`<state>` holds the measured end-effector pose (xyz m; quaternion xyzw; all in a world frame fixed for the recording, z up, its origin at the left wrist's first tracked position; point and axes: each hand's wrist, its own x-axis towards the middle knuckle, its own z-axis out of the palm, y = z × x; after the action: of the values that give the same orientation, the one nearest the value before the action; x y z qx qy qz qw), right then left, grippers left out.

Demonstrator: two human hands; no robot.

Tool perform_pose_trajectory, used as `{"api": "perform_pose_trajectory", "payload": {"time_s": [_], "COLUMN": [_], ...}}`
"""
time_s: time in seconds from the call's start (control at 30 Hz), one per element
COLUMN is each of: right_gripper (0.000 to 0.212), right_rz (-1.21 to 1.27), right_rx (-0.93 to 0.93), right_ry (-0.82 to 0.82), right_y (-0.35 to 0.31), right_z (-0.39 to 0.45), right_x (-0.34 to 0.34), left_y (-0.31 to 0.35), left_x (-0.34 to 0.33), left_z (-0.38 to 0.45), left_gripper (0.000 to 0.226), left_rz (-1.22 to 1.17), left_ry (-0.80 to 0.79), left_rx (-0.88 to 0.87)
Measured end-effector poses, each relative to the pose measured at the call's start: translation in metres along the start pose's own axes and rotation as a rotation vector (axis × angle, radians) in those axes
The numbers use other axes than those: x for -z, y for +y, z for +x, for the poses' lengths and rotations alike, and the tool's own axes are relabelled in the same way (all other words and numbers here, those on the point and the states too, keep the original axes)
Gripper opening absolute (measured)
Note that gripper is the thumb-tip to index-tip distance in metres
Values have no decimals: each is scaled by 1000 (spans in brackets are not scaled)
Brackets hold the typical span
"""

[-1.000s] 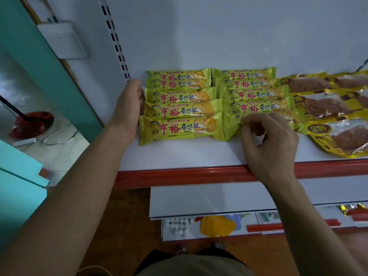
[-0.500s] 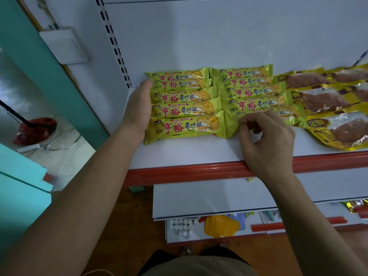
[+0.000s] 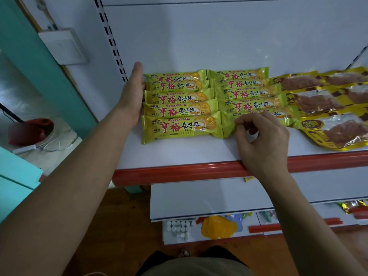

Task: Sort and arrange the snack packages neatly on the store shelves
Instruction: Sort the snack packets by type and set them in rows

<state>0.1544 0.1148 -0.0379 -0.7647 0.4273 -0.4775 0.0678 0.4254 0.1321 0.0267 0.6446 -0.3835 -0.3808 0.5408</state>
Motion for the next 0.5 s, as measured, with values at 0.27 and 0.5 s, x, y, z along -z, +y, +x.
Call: {"api": "perform_pose_trajectory", "payload": {"time_s": [0.27, 0.5], "right_gripper": [11, 22], "right_rz": [33, -145], "right_rx": [-9, 78], "right_ry": [-26, -82], "right_y": [1, 9], "right_z": [4, 12], "right_x": [2, 21], "left_y": [9, -18], "left_x": [-8, -24], "left_z": [-17, -53], "left_gripper": [60, 76], "left_rz": [100, 688], "left_ry": [208, 164], "left_rx": [-57, -404]}}
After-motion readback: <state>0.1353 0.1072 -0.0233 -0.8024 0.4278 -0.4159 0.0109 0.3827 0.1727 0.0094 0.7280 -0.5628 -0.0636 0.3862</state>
